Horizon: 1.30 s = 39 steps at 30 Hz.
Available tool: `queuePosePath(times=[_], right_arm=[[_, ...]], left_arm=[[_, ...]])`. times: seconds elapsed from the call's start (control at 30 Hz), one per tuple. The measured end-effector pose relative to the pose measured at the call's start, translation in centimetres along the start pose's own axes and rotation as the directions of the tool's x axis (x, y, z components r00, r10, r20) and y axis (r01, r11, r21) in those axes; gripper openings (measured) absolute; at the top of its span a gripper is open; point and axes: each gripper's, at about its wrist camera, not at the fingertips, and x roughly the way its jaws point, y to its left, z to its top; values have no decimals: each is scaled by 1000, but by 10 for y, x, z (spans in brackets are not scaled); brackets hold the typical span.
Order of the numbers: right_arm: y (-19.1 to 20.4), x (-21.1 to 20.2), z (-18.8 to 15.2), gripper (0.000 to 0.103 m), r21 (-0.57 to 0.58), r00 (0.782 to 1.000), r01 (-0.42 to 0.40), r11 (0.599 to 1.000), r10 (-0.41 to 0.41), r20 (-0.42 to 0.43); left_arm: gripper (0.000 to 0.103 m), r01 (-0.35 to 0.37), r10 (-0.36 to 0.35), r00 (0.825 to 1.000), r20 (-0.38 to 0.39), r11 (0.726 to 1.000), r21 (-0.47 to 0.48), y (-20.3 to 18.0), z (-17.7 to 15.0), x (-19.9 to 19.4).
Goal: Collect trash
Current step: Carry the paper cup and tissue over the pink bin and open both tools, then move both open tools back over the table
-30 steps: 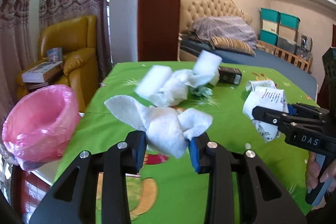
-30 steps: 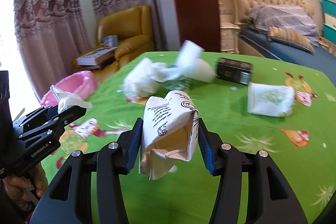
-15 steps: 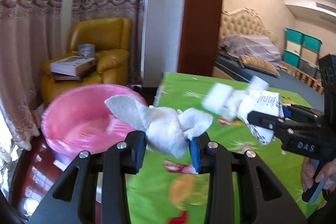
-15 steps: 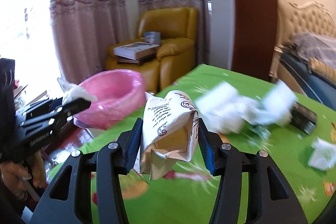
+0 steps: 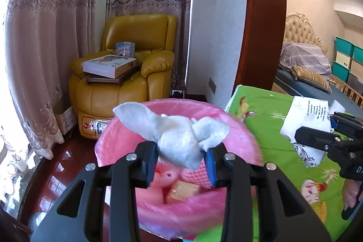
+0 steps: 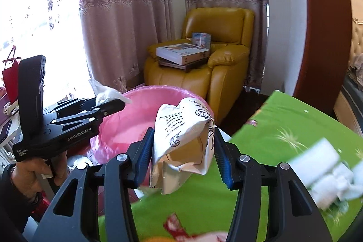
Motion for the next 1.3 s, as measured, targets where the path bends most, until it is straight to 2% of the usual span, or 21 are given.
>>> queuePosePath(times=[0.2, 0.4, 0.47, 0.5, 0.6, 0.63, 0.77, 0.97, 1.07, 1.2, 1.3], right_arm=[[0, 39, 10, 50, -17, 999, 2, 1000, -2, -37], [16, 61, 14, 52, -50, 999, -10, 999, 8, -52], [21, 69, 15, 59, -61, 998, -16, 998, 12, -60], [22, 72, 14, 66, -69, 998, -14, 998, 10, -65], [21, 71, 11, 67, -81, 998, -6, 997, 1, -61], [20, 69, 10, 67, -72, 998, -11, 997, 6, -60], [10, 43, 4, 70, -40, 999, -15, 999, 13, -36], [-11, 8, -12, 72, -9, 999, 19, 1000, -19, -37], [-19, -11, -23, 77, 8, 998, 46, 999, -46, -33], [-42, -39, -41, 83, 71, 996, 83, 994, -81, -25], [-63, -55, -56, 85, 96, 989, 148, 984, -145, -36]], left_arm=[[37, 4, -4, 1000, -17, 1000, -25, 30, 14, 30], [41, 0, -1, 999, -35, 999, -34, 40, 16, 48], [56, -23, 22, 999, -41, 999, -38, 44, 18, 53], [69, -42, 41, 998, -41, 998, -44, 48, 20, 55], [78, -86, 85, 996, -28, 995, -46, 55, 24, 54], [85, -101, 100, 995, -27, 994, -47, 56, 24, 52], [99, -143, 143, 990, -8, 989, -42, 48, 18, 38], [99, -178, 178, 984, 3, 982, 64, 9, 4, 21], [99, -191, 192, 981, -1, 979, 70, -10, -4, 15], [99, -133, 133, 991, -1, 991, 26, -32, -12, 1], [99, -80, 80, 997, -14, 997, 13, -59, -14, -9]])
